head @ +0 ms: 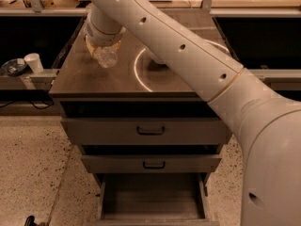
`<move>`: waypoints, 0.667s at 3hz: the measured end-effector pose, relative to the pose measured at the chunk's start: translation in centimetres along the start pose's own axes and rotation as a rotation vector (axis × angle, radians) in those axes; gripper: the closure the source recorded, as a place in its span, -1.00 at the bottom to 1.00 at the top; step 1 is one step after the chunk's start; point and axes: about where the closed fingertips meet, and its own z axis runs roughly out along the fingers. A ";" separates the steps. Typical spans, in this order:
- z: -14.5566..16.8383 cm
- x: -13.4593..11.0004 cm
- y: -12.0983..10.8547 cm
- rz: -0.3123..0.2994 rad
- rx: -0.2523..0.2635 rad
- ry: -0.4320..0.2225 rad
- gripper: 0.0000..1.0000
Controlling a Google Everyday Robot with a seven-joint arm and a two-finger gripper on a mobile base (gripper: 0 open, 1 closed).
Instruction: Pick water bottle from bottom drawer and place on counter
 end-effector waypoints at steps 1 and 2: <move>0.0 0.0 0.0 0.000 0.000 0.000 -0.28; 0.0 0.0 0.0 0.000 0.000 0.000 -0.78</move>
Offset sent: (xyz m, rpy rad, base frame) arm 0.0000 0.0000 0.0000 0.0000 0.0000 0.0000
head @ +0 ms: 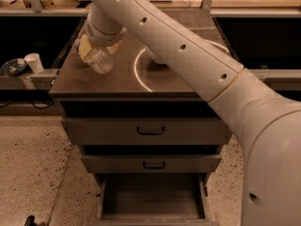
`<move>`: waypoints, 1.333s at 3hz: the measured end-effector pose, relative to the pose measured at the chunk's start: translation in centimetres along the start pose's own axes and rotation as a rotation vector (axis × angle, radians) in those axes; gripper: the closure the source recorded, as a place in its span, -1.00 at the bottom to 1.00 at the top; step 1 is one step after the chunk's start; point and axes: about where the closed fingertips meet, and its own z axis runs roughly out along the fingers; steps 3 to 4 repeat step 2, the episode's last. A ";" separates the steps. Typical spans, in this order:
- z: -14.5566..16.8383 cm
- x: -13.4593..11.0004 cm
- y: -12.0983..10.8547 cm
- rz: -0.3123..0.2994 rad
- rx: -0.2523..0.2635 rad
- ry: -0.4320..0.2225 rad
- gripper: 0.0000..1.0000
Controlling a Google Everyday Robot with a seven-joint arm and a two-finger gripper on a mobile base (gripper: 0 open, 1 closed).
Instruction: Pick water bottle from bottom drawer and place on counter
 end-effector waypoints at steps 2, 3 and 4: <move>0.0 0.0 0.0 0.000 0.000 0.000 -1.00; 0.0 0.0 0.0 0.000 0.000 0.000 -1.00; 0.0 0.0 0.0 0.000 0.000 0.000 -1.00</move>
Offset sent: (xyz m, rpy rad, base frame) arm 0.0000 0.0000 0.0000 0.0000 0.0000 0.0000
